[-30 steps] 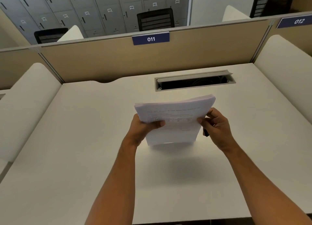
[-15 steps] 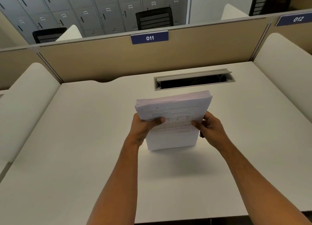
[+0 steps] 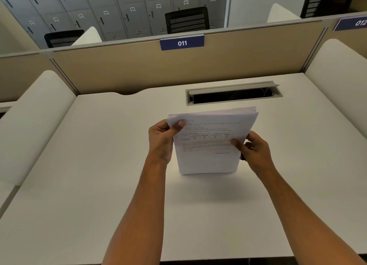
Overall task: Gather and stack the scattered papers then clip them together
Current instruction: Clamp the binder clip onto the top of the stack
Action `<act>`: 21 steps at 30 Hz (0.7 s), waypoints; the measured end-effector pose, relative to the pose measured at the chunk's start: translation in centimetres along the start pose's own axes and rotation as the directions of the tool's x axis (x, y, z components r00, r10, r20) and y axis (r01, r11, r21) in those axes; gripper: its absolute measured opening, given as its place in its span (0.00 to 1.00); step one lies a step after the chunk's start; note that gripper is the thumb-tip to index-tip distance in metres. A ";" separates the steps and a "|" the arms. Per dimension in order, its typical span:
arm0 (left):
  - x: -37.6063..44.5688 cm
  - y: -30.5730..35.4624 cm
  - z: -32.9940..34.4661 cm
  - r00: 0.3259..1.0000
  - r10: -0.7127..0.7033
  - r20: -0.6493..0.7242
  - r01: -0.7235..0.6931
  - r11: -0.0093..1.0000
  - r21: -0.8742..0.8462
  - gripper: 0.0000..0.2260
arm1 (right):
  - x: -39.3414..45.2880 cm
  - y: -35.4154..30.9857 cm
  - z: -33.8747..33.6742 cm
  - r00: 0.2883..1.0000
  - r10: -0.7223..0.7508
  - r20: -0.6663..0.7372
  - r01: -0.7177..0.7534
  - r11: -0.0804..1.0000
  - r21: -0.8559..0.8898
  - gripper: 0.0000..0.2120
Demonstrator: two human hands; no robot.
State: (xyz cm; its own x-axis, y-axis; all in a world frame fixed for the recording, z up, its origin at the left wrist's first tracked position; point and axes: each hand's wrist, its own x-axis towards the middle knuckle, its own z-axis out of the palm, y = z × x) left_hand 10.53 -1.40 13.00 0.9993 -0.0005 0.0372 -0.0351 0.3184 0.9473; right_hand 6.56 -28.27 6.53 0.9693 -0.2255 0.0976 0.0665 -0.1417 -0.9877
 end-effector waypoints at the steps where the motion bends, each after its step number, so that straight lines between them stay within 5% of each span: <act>1: 0.0 0.0 0.1 1.000 0.000 -0.008 0.000 1.000 0.006 0.04 | -0.1 0.1 -0.1 0.998 0.042 -0.055 -0.039 0.997 0.067 0.06; 4: -0.1 0.0 0.2 1.000 0.004 -0.025 -0.003 0.999 0.032 0.03 | -0.3 1.5 -0.4 0.927 0.274 -0.256 -0.220 0.950 0.221 0.19; 7: -0.2 0.0 0.3 0.999 0.009 -0.039 -0.008 0.999 0.033 0.03 | -1.1 3.4 -0.9 0.788 0.525 -0.322 -0.487 0.851 0.196 0.28; 10: -0.3 0.1 0.4 0.999 0.019 -0.046 -0.017 0.999 0.035 0.04 | -1.9 4.7 -1.1 0.693 0.685 -0.224 -0.660 0.728 0.186 0.31; 15: -0.4 0.1 0.6 0.998 0.018 -0.067 -0.017 1.000 0.015 0.04 | -3.9 4.9 -0.7 0.585 0.811 -0.004 -0.809 0.584 0.065 0.22; 21: -0.5 0.1 0.6 0.997 0.015 -0.073 -0.016 1.000 -0.003 0.04 | -5.9 4.7 0.4 0.606 0.764 0.222 -0.793 0.604 0.086 0.18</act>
State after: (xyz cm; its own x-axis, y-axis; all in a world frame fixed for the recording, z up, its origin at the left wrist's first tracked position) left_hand 10.03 -1.91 13.24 0.9969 0.0733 0.0285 -0.0507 0.3214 0.9456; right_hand 1.22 -27.24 1.31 0.6908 -0.0305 -0.7224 -0.7077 0.1762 -0.6842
